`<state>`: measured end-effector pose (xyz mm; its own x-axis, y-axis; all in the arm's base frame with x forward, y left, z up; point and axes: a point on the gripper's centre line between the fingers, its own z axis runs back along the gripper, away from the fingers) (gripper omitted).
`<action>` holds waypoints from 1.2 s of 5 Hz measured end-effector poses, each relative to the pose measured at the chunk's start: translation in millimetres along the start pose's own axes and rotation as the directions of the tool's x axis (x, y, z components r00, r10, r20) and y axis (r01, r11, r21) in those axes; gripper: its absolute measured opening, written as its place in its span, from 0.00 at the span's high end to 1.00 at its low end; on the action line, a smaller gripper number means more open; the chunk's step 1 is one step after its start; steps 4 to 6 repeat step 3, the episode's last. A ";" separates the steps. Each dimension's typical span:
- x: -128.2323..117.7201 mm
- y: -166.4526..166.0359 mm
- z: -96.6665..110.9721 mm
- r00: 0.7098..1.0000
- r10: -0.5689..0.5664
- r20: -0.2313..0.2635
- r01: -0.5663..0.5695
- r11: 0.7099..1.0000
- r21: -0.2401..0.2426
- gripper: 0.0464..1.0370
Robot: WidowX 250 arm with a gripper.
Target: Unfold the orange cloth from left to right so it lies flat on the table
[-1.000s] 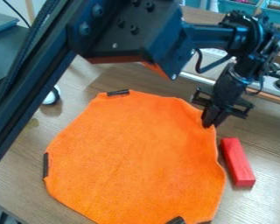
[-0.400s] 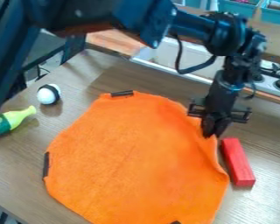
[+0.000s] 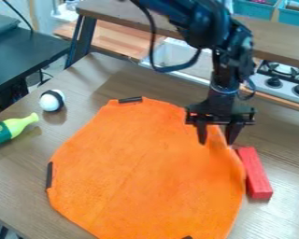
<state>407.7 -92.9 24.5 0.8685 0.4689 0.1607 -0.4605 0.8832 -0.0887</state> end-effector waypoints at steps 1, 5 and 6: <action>3.3 12.3 8.4 0.999 -0.004 0.034 0.006 0.998 -0.062 0.04; 2.3 62.7 24.7 0.995 -0.071 0.067 0.073 0.997 -0.031 0.04; 2.3 62.7 24.7 0.995 -0.071 0.067 0.073 0.997 -0.031 0.04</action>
